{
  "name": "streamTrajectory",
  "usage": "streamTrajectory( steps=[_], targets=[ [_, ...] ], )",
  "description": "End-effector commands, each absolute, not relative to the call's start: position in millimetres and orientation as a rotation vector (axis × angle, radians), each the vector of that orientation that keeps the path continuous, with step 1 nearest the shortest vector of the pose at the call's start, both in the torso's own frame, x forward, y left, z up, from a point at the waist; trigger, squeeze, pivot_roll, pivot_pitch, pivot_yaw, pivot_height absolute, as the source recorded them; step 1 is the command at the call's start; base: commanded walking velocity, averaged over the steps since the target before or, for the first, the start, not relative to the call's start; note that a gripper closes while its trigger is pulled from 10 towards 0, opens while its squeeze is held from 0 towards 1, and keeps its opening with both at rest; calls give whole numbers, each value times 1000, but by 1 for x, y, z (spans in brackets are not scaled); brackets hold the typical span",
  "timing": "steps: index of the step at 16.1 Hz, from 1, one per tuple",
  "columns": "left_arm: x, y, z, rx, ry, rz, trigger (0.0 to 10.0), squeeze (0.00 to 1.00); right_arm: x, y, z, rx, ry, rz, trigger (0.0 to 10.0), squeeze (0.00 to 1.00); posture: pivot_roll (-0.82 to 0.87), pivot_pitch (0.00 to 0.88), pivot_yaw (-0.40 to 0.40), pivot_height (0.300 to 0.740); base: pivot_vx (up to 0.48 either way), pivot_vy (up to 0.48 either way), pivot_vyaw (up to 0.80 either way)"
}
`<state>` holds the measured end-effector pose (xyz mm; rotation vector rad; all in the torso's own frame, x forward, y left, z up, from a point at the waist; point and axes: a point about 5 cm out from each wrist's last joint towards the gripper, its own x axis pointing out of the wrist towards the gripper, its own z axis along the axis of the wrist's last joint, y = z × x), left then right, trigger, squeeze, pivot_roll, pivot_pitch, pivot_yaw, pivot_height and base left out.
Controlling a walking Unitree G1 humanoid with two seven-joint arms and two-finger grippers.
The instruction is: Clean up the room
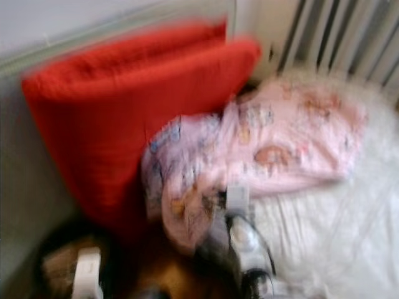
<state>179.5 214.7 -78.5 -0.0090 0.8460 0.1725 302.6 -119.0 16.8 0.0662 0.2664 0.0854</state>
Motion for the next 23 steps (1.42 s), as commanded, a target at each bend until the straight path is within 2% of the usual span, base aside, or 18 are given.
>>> streamTrajectory(
  steps=[1,5,11,14,19,23],
  targets=[
    [192,218,-71,2,805,169,10000,0,302,-125,17,56,264,67,10000,0,13,57,-20,740,-285,0,0],
    [193,218,-71,4,804,167,10000,0,303,-129,19,41,241,27,10000,0,15,58,-20,740,-287,0,0],
    [192,218,-71,7,806,165,10000,0,305,-150,25,-4,192,-127,10000,0,10,62,-19,740,-285,0,0],
    [191,218,-72,12,811,161,10000,0,299,-135,14,-13,263,-12,10000,0,9,64,-20,740,-275,0,0],
    [190,218,-72,15,819,155,10000,0,296,-137,13,4,241,-56,10000,0,4,66,-20,740,0,0,0],
    [190,218,-73,22,823,144,10000,0,293,-121,12,9,239,81,10000,0,4,69,-22,740,0,0,0]
  ],
)
